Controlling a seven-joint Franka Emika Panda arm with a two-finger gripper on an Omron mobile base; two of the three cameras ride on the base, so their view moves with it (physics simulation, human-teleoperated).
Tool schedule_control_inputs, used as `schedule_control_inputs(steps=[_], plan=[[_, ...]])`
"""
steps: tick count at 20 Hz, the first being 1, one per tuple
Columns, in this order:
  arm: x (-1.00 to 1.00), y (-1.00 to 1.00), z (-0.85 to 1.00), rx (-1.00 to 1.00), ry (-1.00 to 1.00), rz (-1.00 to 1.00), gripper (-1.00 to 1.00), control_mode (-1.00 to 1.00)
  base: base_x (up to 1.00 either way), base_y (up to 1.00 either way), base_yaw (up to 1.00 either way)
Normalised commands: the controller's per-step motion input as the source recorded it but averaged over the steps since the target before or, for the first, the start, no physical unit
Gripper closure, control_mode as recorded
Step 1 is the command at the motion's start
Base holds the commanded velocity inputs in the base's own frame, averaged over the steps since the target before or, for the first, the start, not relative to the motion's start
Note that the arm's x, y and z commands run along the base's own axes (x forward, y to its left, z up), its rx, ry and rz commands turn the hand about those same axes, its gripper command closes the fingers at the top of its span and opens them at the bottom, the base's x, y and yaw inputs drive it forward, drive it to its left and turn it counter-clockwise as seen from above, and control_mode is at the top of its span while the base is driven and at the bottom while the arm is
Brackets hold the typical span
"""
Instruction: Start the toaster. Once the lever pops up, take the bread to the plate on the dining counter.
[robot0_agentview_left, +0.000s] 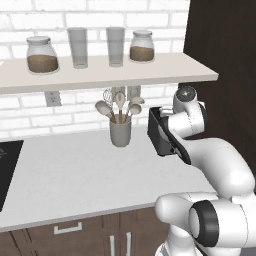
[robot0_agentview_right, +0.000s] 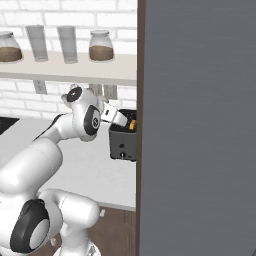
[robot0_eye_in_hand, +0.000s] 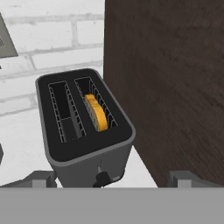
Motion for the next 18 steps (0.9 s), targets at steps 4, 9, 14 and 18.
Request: schedule_control_inputs(steps=[4,9,14,18], plan=[[0.0,0.0,0.0,0.0,0.0,0.0,-1.0,-1.0,0.0,0.0,0.0],[0.0,0.0,0.0,0.0,0.0,0.0,-1.0,-1.0,0.0,0.0,0.0],[0.0,0.0,0.0,0.0,0.0,0.0,-1.0,-1.0,0.0,0.0,0.0],[0.0,0.0,0.0,0.0,0.0,0.0,-1.0,-1.0,0.0,0.0,0.0]])
